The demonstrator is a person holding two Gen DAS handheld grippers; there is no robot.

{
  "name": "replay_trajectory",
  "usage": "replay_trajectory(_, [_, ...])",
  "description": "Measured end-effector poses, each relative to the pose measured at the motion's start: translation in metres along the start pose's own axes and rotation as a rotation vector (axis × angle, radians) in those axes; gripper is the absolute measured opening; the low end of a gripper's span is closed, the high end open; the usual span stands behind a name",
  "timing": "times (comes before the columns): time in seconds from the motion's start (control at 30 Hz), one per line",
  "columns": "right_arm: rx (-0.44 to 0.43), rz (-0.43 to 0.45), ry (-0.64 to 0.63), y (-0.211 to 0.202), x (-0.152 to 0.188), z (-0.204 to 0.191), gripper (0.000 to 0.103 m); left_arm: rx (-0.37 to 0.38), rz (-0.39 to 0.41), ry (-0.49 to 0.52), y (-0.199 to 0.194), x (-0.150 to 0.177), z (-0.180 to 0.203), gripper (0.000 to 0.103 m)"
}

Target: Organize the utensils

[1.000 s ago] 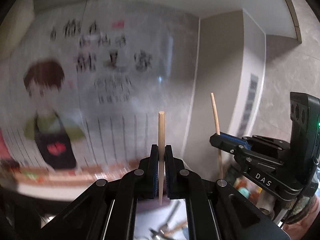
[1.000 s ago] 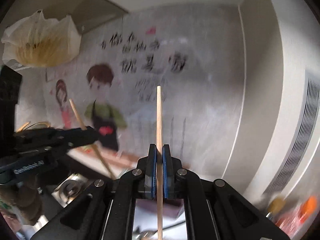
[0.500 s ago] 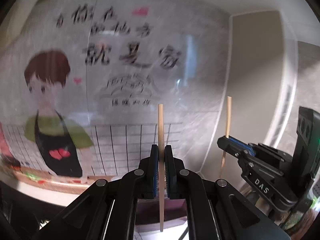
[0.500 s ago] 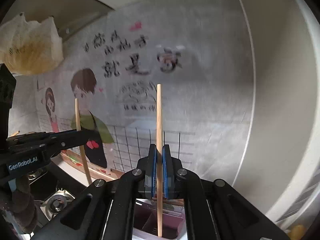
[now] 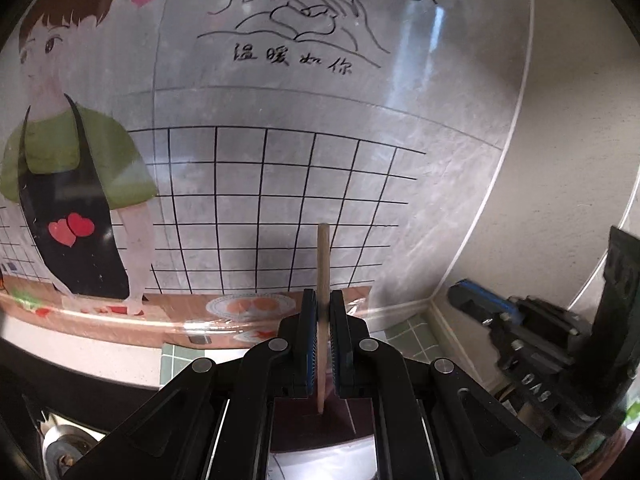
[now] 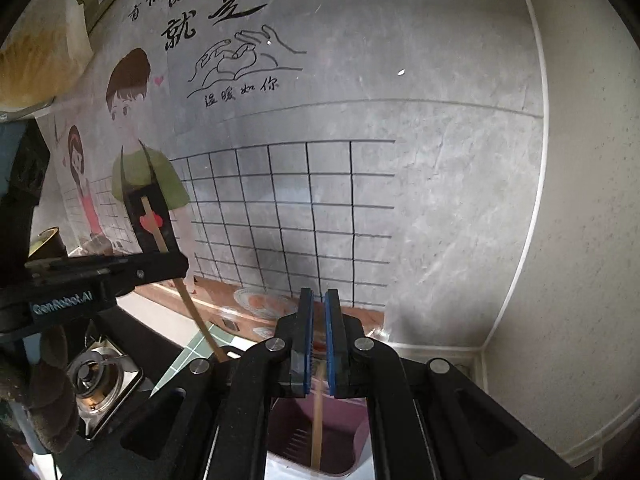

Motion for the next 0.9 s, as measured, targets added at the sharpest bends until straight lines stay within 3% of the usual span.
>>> replay_trajectory(0.17, [-0.015, -0.016, 0.001, -0.006, -0.018, 0.002, 0.003, 0.003, 0.004, -0.004, 0.002, -0.005, -0.001, 0.006])
replay_trajectory(0.27, [-0.019, -0.071, -0.007, -0.003, -0.013, 0.005, 0.003, 0.007, -0.011, 0.0, 0.002, -0.002, -0.001, 0.006])
replay_trajectory(0.63, [0.084, -0.273, 0.051, 0.022, 0.033, 0.047, 0.004, 0.018, -0.066, 0.001, 0.006, 0.021, 0.0, 0.006])
replay_trajectory(0.9, [0.112, -0.418, 0.039, 0.035, 0.09, 0.063, 0.004, 0.019, -0.07, -0.03, 0.005, 0.028, -0.008, 0.006])
Point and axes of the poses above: each gripper's, at about its wrist camera, not at the fingertips, and y roughly the way its jaws point, z to its right, x to its underside, the point moved 4 cm from there along y, roughly the way its jaws point, and after that the axes turned 4 degrees about y, right-handed, at the moved point
